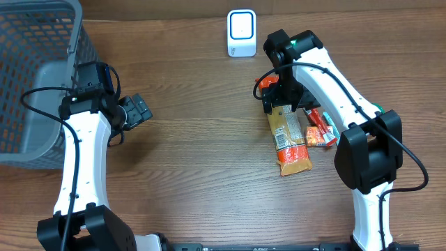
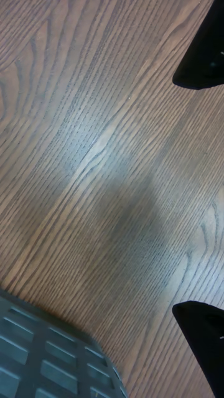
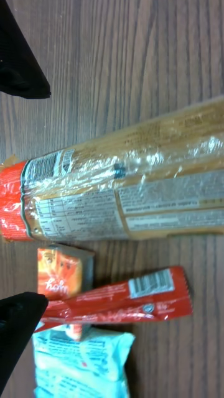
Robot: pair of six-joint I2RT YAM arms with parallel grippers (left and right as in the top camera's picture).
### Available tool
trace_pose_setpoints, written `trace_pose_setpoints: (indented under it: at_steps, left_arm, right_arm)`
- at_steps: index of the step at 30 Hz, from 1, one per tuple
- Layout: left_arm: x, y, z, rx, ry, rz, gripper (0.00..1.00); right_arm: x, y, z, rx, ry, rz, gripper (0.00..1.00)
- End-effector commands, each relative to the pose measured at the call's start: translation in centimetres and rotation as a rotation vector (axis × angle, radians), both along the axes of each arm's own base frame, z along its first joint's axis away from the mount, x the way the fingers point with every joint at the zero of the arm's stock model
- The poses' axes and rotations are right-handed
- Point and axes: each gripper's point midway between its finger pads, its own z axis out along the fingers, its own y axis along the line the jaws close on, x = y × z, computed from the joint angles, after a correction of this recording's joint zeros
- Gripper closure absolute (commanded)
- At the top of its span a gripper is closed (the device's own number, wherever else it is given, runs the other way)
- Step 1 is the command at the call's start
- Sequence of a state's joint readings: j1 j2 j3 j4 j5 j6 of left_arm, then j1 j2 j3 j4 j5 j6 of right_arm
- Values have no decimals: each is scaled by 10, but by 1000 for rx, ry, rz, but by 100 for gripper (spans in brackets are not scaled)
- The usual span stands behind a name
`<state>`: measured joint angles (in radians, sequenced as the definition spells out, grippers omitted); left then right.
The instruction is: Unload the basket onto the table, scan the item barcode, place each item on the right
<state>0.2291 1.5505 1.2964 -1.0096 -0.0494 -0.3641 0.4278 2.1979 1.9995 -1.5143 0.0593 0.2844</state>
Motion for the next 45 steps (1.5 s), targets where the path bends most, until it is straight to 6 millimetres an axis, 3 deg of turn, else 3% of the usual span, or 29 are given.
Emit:
trace_pose_setpoints:
  at_steps: [1, 7, 25, 38, 42, 45]
  left_arm:
    - [0, 1, 1, 4, -2, 8, 0]
    - [0, 1, 1, 4, -2, 8, 0]
    - [0, 1, 1, 4, -2, 8, 0]
    - [0, 1, 1, 4, -2, 8, 0]
    - [0, 1, 1, 4, -2, 8, 0]
    - [0, 1, 1, 5, -2, 8, 0]
  right_arm:
    - [0, -4, 34, 10, -88, -30, 0]
    - [-6, -6, 39, 6, -79, -30, 0]
    - [37, 13, 43, 89, -254, -32, 0]
    - [44, 13, 43, 98, -274, -38, 0]
    - [43, 13, 59, 114, -308, -39, 0]
    - [39, 11, 91, 146, -375, -40, 0]
